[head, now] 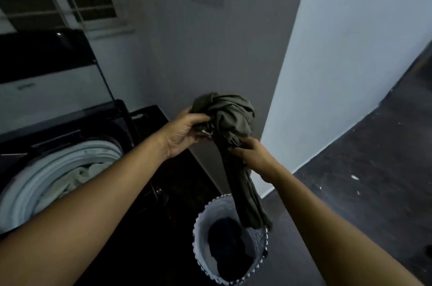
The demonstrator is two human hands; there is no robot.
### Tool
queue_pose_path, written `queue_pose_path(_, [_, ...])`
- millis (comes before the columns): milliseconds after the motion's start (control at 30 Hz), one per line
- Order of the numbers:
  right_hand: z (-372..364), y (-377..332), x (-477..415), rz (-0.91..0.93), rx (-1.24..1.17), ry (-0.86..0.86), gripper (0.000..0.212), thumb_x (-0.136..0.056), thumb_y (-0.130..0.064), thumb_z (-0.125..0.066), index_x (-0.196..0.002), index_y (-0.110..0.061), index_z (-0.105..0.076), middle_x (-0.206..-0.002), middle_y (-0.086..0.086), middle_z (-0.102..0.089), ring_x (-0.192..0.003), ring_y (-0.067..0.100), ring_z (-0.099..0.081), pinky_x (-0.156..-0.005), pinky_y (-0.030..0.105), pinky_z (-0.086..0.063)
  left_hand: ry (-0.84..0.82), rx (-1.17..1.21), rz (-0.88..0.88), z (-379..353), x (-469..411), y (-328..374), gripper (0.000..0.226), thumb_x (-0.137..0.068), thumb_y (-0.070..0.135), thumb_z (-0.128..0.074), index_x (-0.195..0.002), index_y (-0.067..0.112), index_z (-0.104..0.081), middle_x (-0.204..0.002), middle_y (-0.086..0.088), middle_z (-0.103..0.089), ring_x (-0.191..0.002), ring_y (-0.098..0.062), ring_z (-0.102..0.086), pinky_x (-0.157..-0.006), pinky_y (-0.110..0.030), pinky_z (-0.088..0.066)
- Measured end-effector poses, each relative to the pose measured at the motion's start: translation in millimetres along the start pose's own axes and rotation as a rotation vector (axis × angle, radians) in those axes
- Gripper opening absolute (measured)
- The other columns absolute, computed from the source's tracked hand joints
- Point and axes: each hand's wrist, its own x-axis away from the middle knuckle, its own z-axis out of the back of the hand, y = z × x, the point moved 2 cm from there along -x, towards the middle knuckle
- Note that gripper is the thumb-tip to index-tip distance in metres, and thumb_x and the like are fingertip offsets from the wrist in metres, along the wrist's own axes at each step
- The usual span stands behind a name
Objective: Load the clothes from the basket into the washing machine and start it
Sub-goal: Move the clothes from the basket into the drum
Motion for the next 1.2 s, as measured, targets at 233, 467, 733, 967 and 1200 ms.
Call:
queue_pose_path(233, [-26,-96,-21,0.187,-0.023,0.064,0.015,-0.102,-0.016,-0.053,-0.106,-0.005,-0.062,-0.082,0.010,-0.055,-0.074,0.023,-0.053,-0.065,0.039,-0.044,0.183,0.024,-0.133,86,38,45,0.023,-0.099,0.023,-0.057,-0.120,0.025,-0.065,-0.112,-0.007,-0.071,-0.102,-0.027,-0.069,-0.101,-0.056,-0.050])
queue_pose_path(467, [-99,-188,-46,0.282,-0.237,-0.008,0.014,-0.100,-0.009,-0.046,-0.103,-0.008,-0.060,-0.095,0.012,-0.068,-0.087,0.026,-0.069,-0.076,0.043,-0.061,0.409,-0.028,-0.094,178,82,54,0.011,-0.100,0.022,-0.057,-0.104,0.024,-0.067,-0.104,-0.003,-0.075,-0.104,-0.026,-0.071,-0.098,-0.047,-0.052])
queue_pose_path(733, [-226,-257,-84,0.255,-0.398,-0.205,0.025,-0.103,-0.012,-0.047,-0.122,-0.003,-0.061,-0.098,0.010,-0.072,-0.093,0.025,-0.068,-0.093,0.053,-0.055,0.503,-0.378,-0.072,263,112,69,0.071,-0.083,0.011,-0.073,-0.144,0.030,-0.042,-0.135,0.000,-0.058,-0.120,-0.018,-0.059,-0.100,-0.043,-0.052])
queue_pose_path(967, [-326,-289,-109,0.251,-0.477,-0.284,0.008,-0.101,-0.015,-0.055,-0.106,-0.010,-0.058,-0.096,0.013,-0.065,-0.089,0.027,-0.062,-0.080,0.043,-0.054,0.364,-0.472,-0.116,332,132,74,0.095,-0.081,0.003,-0.075,-0.146,0.049,-0.025,-0.130,0.024,-0.050,-0.115,0.007,-0.051,-0.083,-0.014,-0.053])
queue_pose_path(1200, [-382,-265,-136,0.283,-0.157,-0.238,0.014,-0.094,-0.016,-0.068,-0.089,-0.012,-0.054,-0.091,0.016,-0.065,-0.080,0.027,-0.067,-0.071,0.043,-0.060,0.595,-0.363,0.014,409,144,41,0.023,-0.098,0.008,-0.053,-0.107,0.022,-0.069,-0.102,-0.004,-0.072,-0.091,-0.018,-0.068,-0.076,-0.027,-0.053])
